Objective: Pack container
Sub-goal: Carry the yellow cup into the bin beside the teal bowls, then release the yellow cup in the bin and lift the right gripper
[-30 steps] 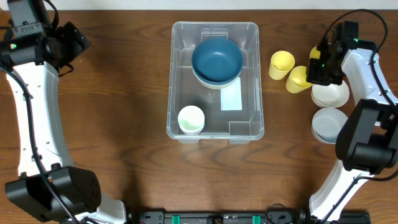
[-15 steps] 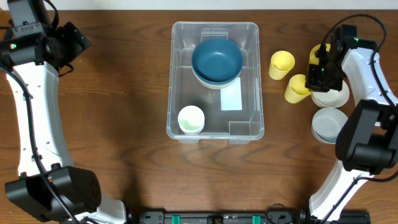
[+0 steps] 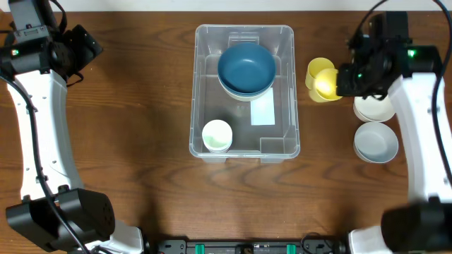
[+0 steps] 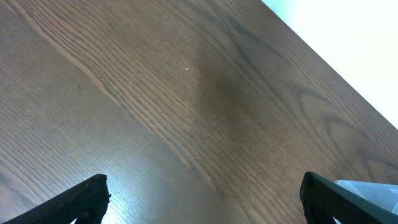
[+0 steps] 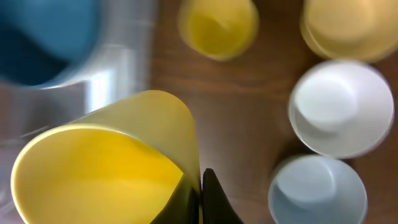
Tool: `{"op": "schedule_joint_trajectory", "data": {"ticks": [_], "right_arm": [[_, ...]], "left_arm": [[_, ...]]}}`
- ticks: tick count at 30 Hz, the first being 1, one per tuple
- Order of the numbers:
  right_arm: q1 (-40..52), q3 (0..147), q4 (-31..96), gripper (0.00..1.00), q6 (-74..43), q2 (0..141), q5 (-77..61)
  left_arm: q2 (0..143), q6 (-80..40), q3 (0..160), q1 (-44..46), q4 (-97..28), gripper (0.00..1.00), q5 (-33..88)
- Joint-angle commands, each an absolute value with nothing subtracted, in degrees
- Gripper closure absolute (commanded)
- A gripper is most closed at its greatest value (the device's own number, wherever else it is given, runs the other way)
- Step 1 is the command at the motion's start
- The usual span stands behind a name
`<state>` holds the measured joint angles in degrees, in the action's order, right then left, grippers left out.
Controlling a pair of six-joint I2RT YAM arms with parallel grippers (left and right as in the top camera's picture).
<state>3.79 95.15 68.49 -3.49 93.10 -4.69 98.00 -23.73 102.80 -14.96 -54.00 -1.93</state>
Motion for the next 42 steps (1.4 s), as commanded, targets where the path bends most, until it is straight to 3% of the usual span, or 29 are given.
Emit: {"op": "schedule_joint_trajectory", "data": {"ticks": [1, 8, 15, 27, 42], "right_arm": [[10.7, 96.3, 67.6, 0.99, -4.3, 88.6, -4.9], [25.4, 96.3, 62.3, 0.99, -9.1, 88.0, 1.3], [34.2, 96.3, 55.7, 0.99, -10.7, 95.9, 3.0], [36.3, 96.3, 49.0, 0.99, -12.2, 110.3, 3.2], [36.6, 96.3, 49.3, 0.99, -13.8, 114.6, 0.6]], "left_arm": [[98.1, -23.2, 103.4, -15.2, -54.2, 0.02, -2.6], [98.1, -23.2, 103.4, -15.2, -54.2, 0.02, -2.6], [98.1, -23.2, 103.4, -15.2, -54.2, 0.02, -2.6], [98.1, -23.2, 103.4, -15.2, -54.2, 0.02, -2.6], [98.1, -23.2, 103.4, -15.2, -54.2, 0.02, -2.6]]}}
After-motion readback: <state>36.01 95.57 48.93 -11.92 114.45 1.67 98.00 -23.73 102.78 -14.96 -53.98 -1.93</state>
